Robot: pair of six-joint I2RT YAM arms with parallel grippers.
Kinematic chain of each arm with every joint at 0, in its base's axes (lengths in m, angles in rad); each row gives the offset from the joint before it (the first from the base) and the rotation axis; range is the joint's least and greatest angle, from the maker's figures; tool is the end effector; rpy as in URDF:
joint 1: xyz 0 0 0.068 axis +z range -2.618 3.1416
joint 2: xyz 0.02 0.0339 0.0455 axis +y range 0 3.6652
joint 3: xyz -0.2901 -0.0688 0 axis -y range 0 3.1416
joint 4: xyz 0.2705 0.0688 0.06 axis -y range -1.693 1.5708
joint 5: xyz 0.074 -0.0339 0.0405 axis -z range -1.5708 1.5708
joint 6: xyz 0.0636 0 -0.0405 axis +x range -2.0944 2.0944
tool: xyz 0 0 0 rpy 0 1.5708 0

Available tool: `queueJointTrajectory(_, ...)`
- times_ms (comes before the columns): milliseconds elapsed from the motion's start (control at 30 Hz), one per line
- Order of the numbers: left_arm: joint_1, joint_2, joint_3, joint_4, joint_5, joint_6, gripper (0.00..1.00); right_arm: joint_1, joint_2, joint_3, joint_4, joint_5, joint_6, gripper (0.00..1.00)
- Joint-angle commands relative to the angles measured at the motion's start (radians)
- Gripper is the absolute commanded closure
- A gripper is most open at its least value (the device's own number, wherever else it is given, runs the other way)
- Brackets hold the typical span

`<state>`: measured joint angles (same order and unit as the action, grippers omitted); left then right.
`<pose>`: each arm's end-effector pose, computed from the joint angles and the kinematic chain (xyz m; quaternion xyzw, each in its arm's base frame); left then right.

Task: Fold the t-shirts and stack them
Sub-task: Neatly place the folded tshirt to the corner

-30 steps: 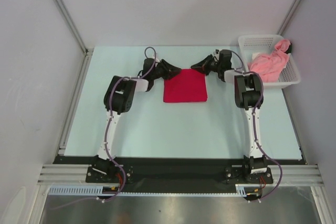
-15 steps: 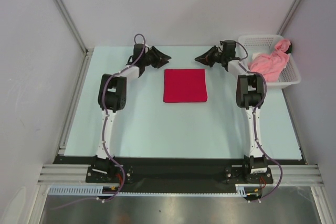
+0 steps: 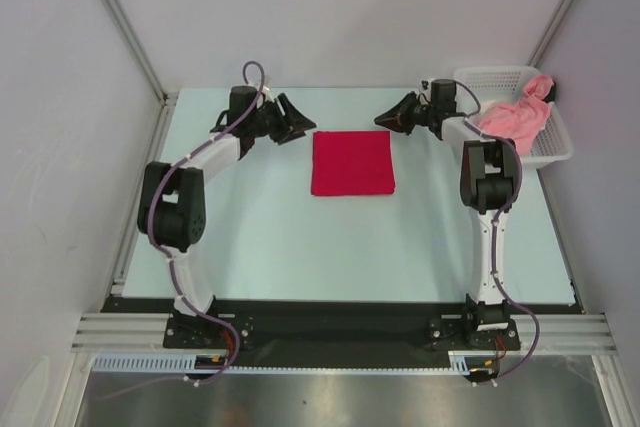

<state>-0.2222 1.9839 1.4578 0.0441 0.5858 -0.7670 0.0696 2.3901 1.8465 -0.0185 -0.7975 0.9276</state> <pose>0.4927 -0.1474 0.2364 -0.0763 0.8290 -0.4528 0.3192 0.5901 0.0868 0.1599 0.1650 0.8117 0.5115 0.2286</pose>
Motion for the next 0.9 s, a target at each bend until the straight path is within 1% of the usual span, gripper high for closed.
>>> queueJointTrajectory(0, -0.011, -0.123, -0.143, -0.007, 0.006, 0.078, 0.41, 0.006, 0.082, 0.046, 0.029, 0.003, -0.056, 0.83)
queueJointTrajectory(33, -0.016, -0.154, -0.183, -0.006, 0.017, 0.087, 0.40, 0.004, 0.124, 0.063, 0.028, 0.004, -0.061, 0.83)
queueJointTrajectory(133, -0.025, -0.184, -0.220, -0.007, 0.023, 0.116, 0.39, -0.008, 0.197, 0.137, 0.023, 0.007, -0.072, 0.83)
queueJointTrajectory(200, -0.025, -0.185, -0.221, -0.013, 0.009, 0.124, 0.37, -0.017, 0.214, 0.192, -0.050, 0.007, -0.091, 0.83)
queueJointTrajectory(233, -0.023, -0.177, -0.212, -0.018, 0.000, 0.127, 0.34, -0.019, 0.221, 0.213, -0.079, 0.009, -0.130, 0.83)
queueJointTrajectory(267, -0.023, -0.156, -0.205, -0.018, -0.012, 0.129, 0.32, -0.019, 0.216, 0.236, -0.153, 0.017, -0.157, 0.82)
queueJointTrajectory(300, -0.023, -0.137, -0.192, -0.020, -0.014, 0.139, 0.32, -0.017, 0.210, 0.281, -0.187, 0.020, -0.182, 0.81)
queueJointTrajectory(333, -0.023, -0.117, -0.154, -0.029, -0.021, 0.171, 0.30, -0.017, 0.201, 0.301, -0.222, 0.021, -0.203, 0.80)
queueJointTrajectory(367, -0.023, -0.096, -0.134, -0.036, -0.024, 0.184, 0.27, -0.017, 0.172, 0.319, -0.288, 0.026, -0.246, 0.77)
queueJointTrajectory(400, -0.022, -0.042, -0.110, -0.068, -0.020, 0.196, 0.25, -0.013, 0.150, 0.333, -0.316, 0.033, -0.260, 0.75)
queueJointTrajectory(433, -0.020, -0.015, -0.044, -0.104, -0.014, 0.233, 0.23, -0.013, 0.127, 0.345, -0.337, 0.038, -0.272, 0.72)
queueJointTrajectory(467, -0.022, 0.021, -0.002, -0.134, -0.020, 0.256, 0.23, -0.013, 0.068, 0.342, -0.371, 0.043, -0.279, 0.66)
queueJointTrajectory(500, -0.022, 0.077, 0.037, -0.153, -0.021, 0.276, 0.23, -0.013, 0.040, 0.342, -0.389, 0.046, -0.295, 0.64)
queueJointTrajectory(533, -0.020, 0.113, 0.121, -0.199, -0.015, 0.314, 0.22, -0.014, 0.005, 0.339, -0.437, 0.049, -0.308, 0.63)
queueJointTrajectory(567, -0.020, 0.146, 0.171, -0.229, -0.011, 0.339, 0.21, -0.016, -0.024, 0.333, -0.460, 0.052, -0.318, 0.61)
queueJointTrajectory(600, -0.020, 0.214, 0.278, -0.274, -0.017, 0.365, 0.21, -0.017, -0.095, 0.321, -0.483, 0.053, -0.347, 0.61)
queueJointTrajectory(633, -0.017, 0.242, 0.329, -0.342, -0.014, 0.409, 0.21, -0.022, -0.133, 0.277, -0.506, 0.053, -0.355, 0.61)
queueJointTrajectory(667, -0.016, 0.266, 0.370, -0.358, 0.008, 0.425, 0.21, -0.024, -0.226, 0.226, -0.512, 0.041, -0.371, 0.61)
queueJointTrajectory(700, -0.009, 0.292, 0.431, -0.368, 0.043, 0.437, 0.22, -0.024, -0.273, 0.177, -0.505, 0.034, -0.375, 0.61)
queueJointTrajectory(733, -0.008, 0.323, 0.450, -0.374, 0.049, 0.469, 0.22, -0.027, -0.319, 0.131, -0.500, 0.031, -0.380, 0.61)
queueJointTrajectory(767, -0.008, 0.340, 0.470, -0.375, 0.051, 0.489, 0.22, -0.028, -0.371, 0.018, -0.483, 0.017, -0.381, 0.60)
queueJointTrajectory(800, -0.006, 0.357, 0.493, -0.388, 0.046, 0.508, 0.22, -0.033, -0.415, -0.034, -0.476, 0.009, -0.381, 0.60)
queueJointTrajectory(833, -0.003, 0.378, 0.551, -0.420, 0.040, 0.530, 0.21, -0.039, -0.510, -0.097, -0.465, 0.003, -0.369, 0.60)
queueJointTrajectory(867, 0.000, 0.426, 0.582, -0.437, 0.036, 0.534, 0.21, -0.047, -0.555, -0.206, -0.422, -0.015, -0.360, 0.61)
